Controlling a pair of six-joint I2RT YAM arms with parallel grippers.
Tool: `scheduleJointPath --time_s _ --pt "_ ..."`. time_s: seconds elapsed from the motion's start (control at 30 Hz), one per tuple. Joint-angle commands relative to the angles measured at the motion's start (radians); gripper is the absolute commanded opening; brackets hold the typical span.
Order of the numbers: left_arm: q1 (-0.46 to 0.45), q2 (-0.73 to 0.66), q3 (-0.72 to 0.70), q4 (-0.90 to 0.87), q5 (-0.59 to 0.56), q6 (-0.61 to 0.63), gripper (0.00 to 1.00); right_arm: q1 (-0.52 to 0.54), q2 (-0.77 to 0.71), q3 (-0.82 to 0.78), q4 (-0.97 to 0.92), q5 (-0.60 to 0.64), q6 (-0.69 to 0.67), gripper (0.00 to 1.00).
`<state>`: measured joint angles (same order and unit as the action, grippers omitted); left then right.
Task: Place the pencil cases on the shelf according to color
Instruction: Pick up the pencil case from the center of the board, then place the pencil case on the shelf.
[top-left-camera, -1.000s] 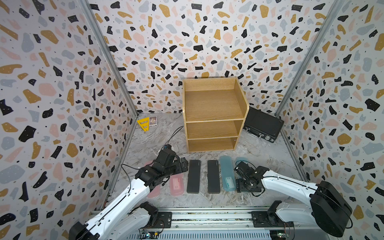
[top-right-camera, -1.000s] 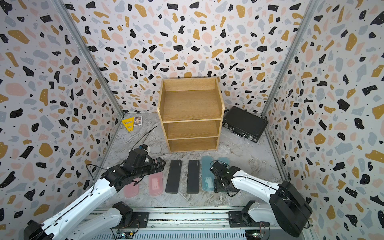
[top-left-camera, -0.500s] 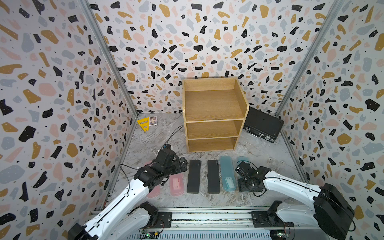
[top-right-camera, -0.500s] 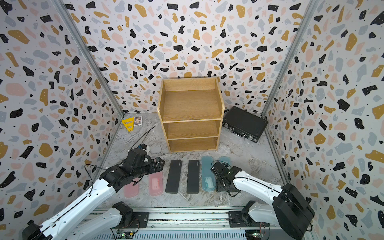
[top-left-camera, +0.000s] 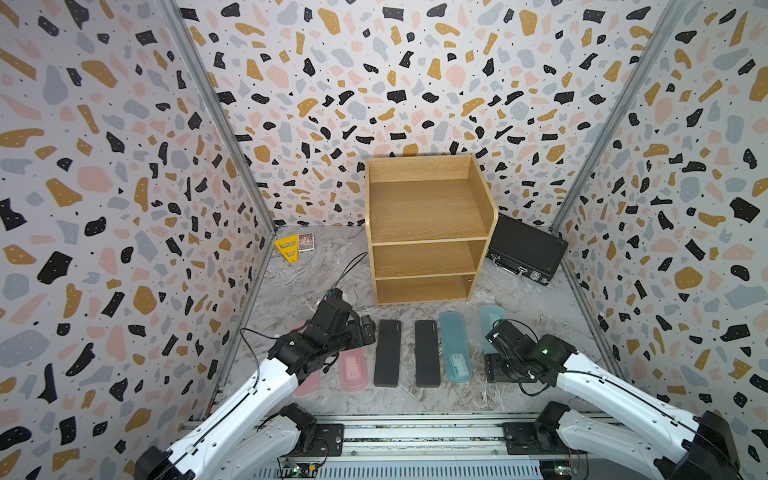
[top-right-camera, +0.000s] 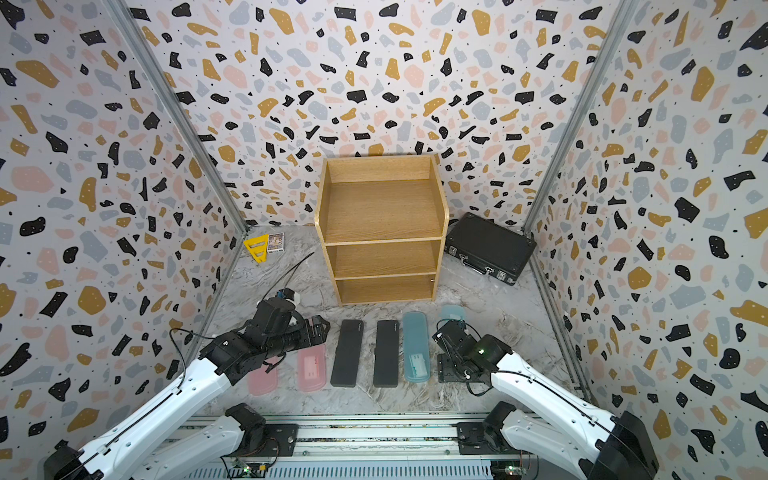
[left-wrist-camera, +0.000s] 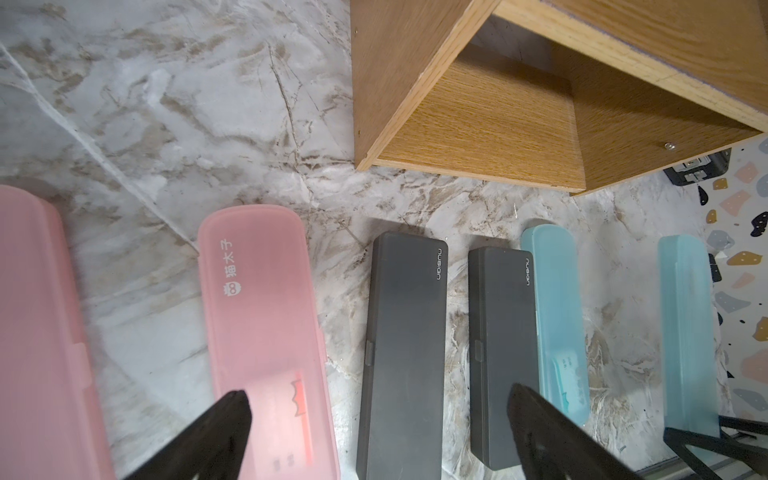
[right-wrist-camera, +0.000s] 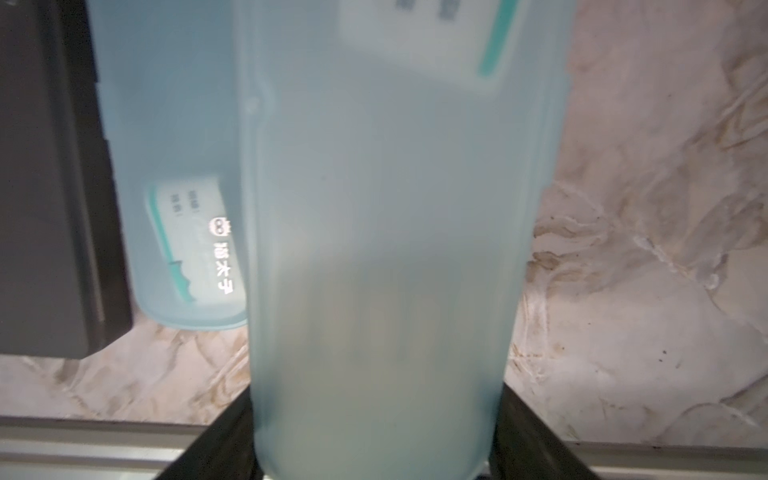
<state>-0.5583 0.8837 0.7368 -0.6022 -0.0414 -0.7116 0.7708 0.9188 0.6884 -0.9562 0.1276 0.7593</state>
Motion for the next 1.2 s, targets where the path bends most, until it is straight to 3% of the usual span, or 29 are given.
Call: scheduleJointPath --time_s 0.0,0.63,1.17 --pt "-0.01 -0.023 0.038 -0.009 -0.026 -0.021 1.0 0.022 -0.04 0.066 -0.105 -0.022 -0.012 0.35" --pt "-0.025 -0.071 0.063 -0.069 -0.056 -0.029 1.0 0.389 0.115 0.334 -0.205 0.123 0.1 0.32" --pt "-0.025 -0.036 0.223 -0.086 -0.104 0.017 1.0 0.431 0.178 0.72 -0.353 0.152 0.005 0.3"
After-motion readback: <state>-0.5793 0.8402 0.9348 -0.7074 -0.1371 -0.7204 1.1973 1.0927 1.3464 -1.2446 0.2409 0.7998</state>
